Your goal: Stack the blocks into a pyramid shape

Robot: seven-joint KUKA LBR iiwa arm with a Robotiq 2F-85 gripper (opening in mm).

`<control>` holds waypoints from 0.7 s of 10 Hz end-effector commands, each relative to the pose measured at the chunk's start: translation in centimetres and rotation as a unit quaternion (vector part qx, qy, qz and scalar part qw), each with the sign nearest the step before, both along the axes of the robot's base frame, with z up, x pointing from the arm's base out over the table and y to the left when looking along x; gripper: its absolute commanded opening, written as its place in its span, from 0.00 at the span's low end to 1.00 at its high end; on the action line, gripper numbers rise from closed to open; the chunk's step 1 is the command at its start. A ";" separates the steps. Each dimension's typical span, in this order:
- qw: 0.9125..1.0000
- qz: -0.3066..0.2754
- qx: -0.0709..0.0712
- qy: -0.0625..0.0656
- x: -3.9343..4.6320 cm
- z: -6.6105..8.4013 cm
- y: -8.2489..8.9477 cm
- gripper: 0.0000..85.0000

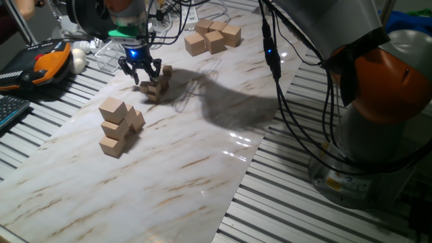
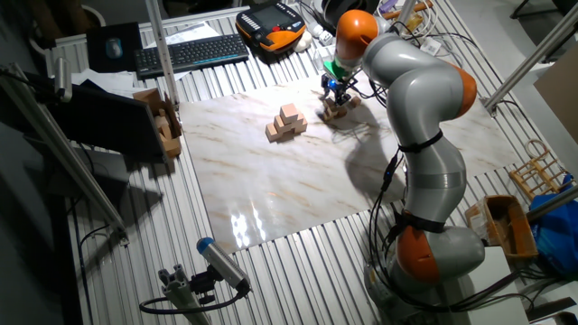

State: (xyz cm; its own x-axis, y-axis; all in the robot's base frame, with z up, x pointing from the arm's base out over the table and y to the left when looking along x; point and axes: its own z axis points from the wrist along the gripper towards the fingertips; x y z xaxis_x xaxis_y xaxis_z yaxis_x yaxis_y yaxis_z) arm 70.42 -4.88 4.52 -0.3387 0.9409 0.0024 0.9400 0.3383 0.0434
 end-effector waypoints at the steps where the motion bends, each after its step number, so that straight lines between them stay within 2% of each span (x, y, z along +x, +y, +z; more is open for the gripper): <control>1: 1.000 0.000 0.000 0.000 0.02 -0.1 0.0 0.60; 5: 1.000 -0.001 0.002 0.000 -0.01 -0.3 0.1 0.60; 6: 1.000 -0.001 0.002 0.000 -0.01 -0.3 0.1 0.40; 7: 1.000 -0.001 0.002 -0.001 -0.01 -0.3 0.1 0.40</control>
